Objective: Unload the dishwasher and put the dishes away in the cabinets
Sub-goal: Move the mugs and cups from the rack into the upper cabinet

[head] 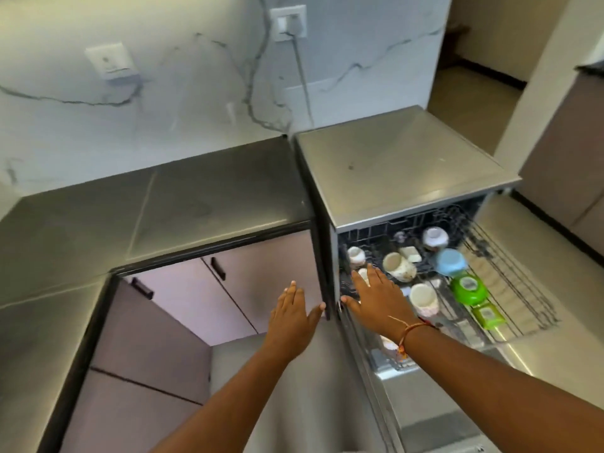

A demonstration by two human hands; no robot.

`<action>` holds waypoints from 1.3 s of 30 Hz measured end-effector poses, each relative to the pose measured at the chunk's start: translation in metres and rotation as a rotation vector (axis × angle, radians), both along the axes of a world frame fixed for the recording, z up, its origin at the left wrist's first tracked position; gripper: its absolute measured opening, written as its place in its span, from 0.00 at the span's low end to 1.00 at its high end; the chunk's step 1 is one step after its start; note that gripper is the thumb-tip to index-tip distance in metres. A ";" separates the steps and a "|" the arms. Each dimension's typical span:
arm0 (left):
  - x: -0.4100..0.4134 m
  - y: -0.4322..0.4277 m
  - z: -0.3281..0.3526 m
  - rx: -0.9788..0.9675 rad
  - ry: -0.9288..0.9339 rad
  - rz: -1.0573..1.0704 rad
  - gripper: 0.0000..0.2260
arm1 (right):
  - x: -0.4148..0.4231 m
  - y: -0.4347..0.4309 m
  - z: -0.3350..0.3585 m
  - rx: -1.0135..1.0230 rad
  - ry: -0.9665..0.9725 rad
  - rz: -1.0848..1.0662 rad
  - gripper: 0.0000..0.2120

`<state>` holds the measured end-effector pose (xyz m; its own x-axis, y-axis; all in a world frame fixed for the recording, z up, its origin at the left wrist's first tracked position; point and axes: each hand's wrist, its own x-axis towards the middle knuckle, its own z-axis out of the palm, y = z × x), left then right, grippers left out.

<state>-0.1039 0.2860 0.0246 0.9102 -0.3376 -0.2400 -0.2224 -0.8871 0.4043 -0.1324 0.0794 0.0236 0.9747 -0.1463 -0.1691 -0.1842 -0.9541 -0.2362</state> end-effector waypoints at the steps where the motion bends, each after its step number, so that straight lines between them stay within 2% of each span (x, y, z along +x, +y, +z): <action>1: 0.001 -0.007 -0.004 -0.015 0.026 -0.004 0.35 | -0.005 -0.009 -0.003 0.019 0.013 -0.025 0.35; 6: 0.013 -0.016 -0.022 -0.052 0.175 0.009 0.35 | -0.020 -0.033 -0.013 0.109 0.036 -0.151 0.35; 9: 0.031 -0.006 -0.036 -0.070 0.217 0.098 0.41 | -0.022 -0.033 -0.021 0.134 0.052 -0.175 0.33; 14: 0.067 0.006 -0.046 -0.121 0.167 0.157 0.34 | 0.002 -0.019 -0.021 0.135 0.060 -0.165 0.33; 17: 0.103 0.013 -0.025 -0.262 -0.024 0.210 0.33 | 0.045 0.003 -0.002 0.185 -0.045 -0.138 0.36; 19: 0.145 0.018 0.017 -0.431 -0.205 0.261 0.32 | 0.095 0.024 0.032 0.185 -0.181 -0.081 0.37; 23: 0.240 0.046 0.143 -0.665 -0.615 0.325 0.29 | 0.209 0.080 0.148 0.157 -0.602 0.090 0.38; 29: 0.355 0.114 0.309 -0.819 -0.924 0.314 0.29 | 0.347 0.161 0.320 0.063 -1.052 0.215 0.36; 31: 0.389 0.128 0.347 -0.863 -0.906 0.324 0.29 | 0.384 0.180 0.359 -0.001 -1.093 0.231 0.35; 34: 0.436 0.141 0.391 -1.000 -0.740 0.432 0.32 | 0.429 0.197 0.404 -0.115 -1.098 0.267 0.35; 37: 0.480 0.159 0.425 -1.270 -0.520 0.532 0.35 | 0.464 0.209 0.436 -0.240 -1.084 0.342 0.33; 39: 0.502 0.173 0.440 -1.526 -0.436 0.490 0.29 | 0.483 0.217 0.454 -0.308 -1.034 0.370 0.33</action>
<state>0.3977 0.4591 0.4646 0.8996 0.3122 0.3055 -0.3825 0.2255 0.8960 0.3509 0.2969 0.4774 0.6179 0.2826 0.7337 0.2667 -0.9532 0.1426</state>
